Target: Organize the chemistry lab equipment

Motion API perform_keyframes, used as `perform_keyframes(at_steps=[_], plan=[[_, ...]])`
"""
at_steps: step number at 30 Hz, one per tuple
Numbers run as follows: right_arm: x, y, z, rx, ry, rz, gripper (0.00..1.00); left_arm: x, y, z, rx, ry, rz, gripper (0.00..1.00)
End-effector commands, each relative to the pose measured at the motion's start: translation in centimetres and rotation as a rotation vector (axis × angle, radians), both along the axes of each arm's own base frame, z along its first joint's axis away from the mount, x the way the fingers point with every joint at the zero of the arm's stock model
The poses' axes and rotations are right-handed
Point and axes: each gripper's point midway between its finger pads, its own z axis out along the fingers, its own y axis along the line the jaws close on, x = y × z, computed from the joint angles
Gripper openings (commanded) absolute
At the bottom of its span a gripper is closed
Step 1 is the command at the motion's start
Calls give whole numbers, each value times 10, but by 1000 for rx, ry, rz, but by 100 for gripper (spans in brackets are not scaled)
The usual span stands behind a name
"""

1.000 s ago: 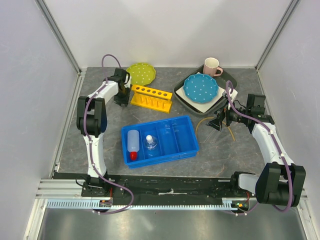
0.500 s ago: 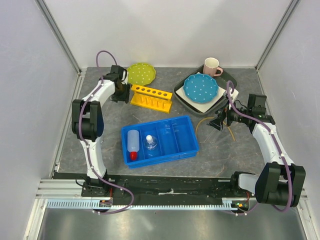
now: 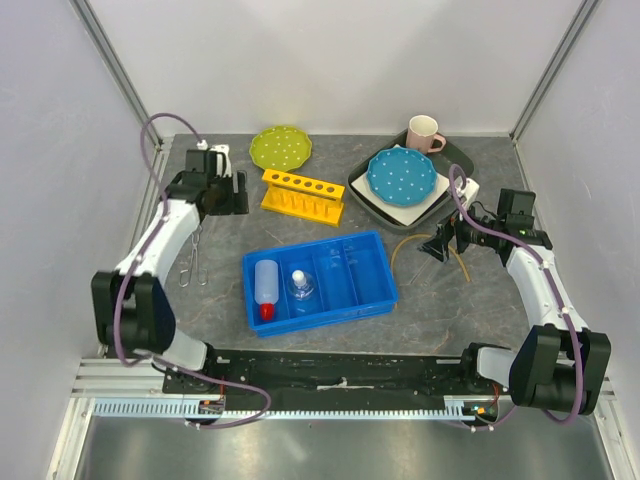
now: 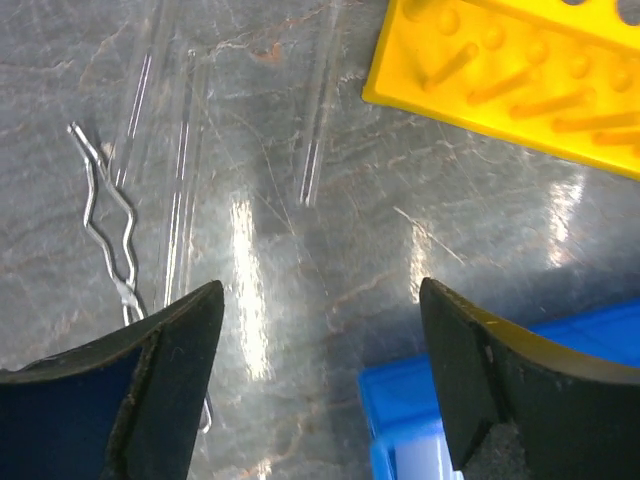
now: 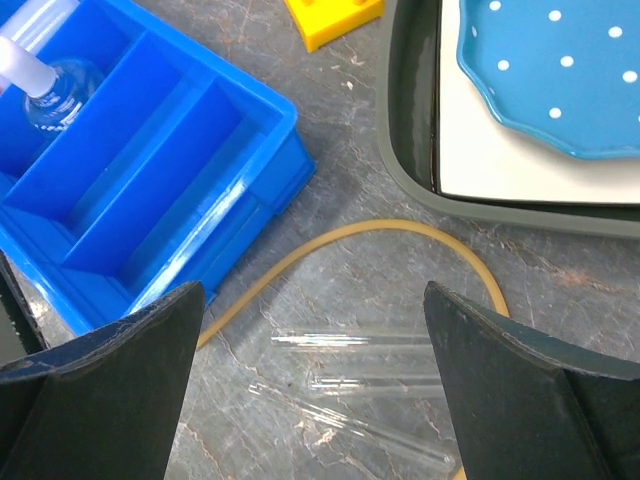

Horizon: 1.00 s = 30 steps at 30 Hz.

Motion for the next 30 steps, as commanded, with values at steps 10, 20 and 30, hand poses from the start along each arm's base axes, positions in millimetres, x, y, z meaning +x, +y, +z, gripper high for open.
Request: perform_keyframes(at_steps=[10, 20, 30], plan=[[2, -23, 14, -209, -26, 50, 98, -89, -4, 60, -229, -315, -11, 96], [-19, -11, 14, -231, -3, 104, 98, -119, -9, 49, -267, -337, -21, 95], [-18, 0, 8, -168, -5, 109, 98, -115, 29, 25, -138, -244, 173, 93]])
